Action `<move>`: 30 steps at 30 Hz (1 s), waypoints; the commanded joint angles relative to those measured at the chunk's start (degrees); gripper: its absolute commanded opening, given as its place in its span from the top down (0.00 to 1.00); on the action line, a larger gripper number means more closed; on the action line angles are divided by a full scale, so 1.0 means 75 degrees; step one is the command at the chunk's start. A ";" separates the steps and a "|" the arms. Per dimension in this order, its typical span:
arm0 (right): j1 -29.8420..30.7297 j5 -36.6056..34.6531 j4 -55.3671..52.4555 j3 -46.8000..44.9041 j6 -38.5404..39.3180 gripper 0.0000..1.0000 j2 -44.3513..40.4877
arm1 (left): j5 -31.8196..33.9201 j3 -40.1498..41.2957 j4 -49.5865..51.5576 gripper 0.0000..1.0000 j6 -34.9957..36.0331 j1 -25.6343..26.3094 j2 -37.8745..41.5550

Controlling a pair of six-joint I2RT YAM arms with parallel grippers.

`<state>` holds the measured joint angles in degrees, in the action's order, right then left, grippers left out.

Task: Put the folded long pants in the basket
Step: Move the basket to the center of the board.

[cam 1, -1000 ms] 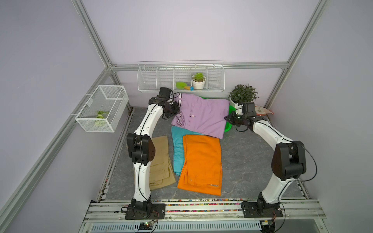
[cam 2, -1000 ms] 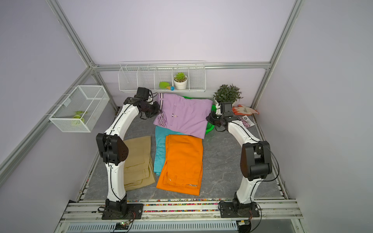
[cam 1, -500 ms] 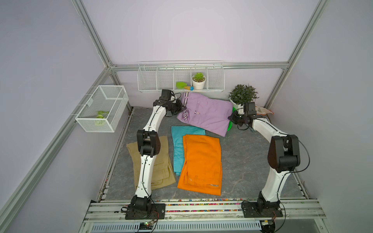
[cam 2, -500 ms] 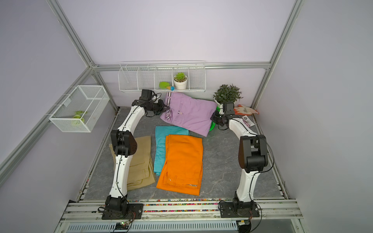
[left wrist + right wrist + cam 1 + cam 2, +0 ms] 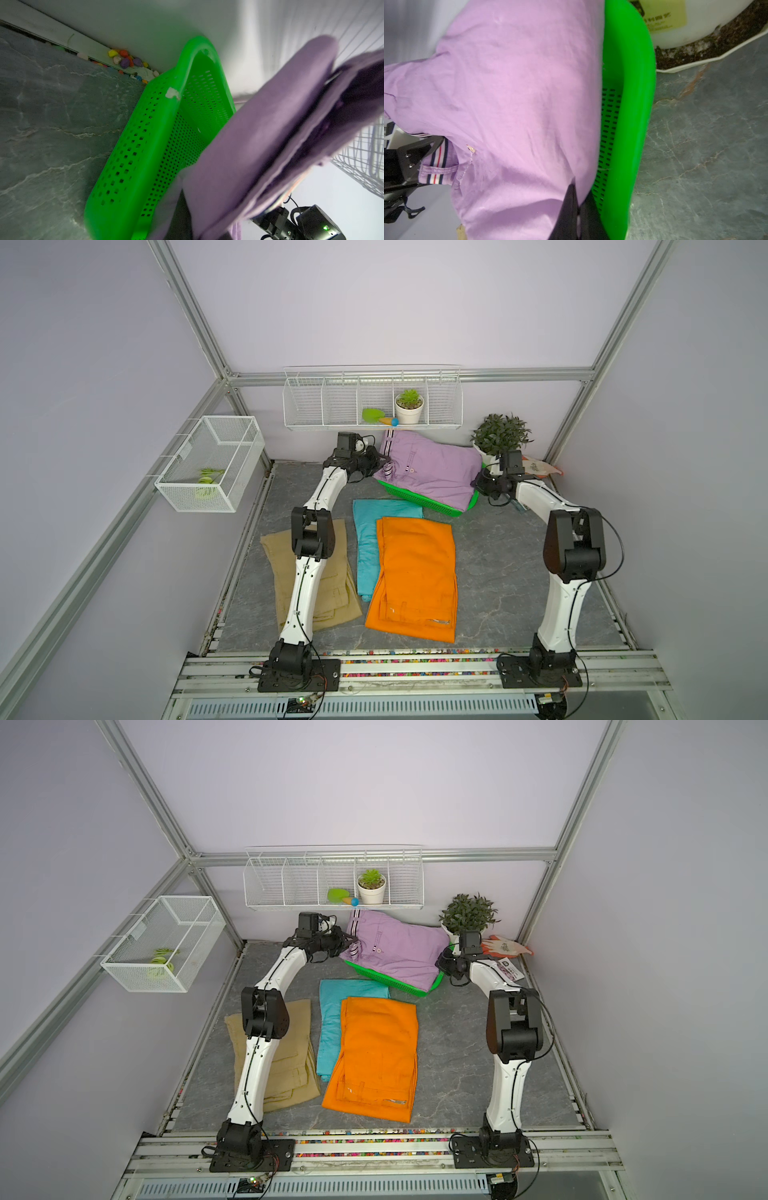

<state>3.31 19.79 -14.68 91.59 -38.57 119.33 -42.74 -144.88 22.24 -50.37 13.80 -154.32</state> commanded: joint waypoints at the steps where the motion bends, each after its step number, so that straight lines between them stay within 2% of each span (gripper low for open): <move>1: -0.0125 -0.0266 -0.0382 -0.0051 0.0250 1.00 0.0060 | 0.0214 -0.0360 -0.0804 1.00 -0.0290 -0.0072 -0.0316; 10: -0.0430 -0.0118 -0.1553 -0.0371 0.0592 1.00 -0.0381 | 0.0257 -0.0112 0.0048 1.00 -0.0212 0.0018 -0.0261; 19: -0.1220 0.0485 -0.2978 -0.0298 0.1168 1.00 -0.0307 | 0.0285 0.2305 0.0663 1.00 0.0130 0.0332 0.1128; 22: -0.1494 0.0462 -0.3254 -0.0595 0.1403 1.00 -0.0669 | 0.0332 0.2775 0.0963 1.00 0.0432 0.0564 0.1580; 30: -0.2138 0.0241 -0.3778 -0.1199 0.1923 1.00 -0.1666 | 0.1113 0.2902 0.2396 1.00 0.1252 0.1593 0.2219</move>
<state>-10.70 26.59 -37.19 84.47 -26.94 109.65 -39.09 -124.09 32.10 -44.84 24.69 -139.96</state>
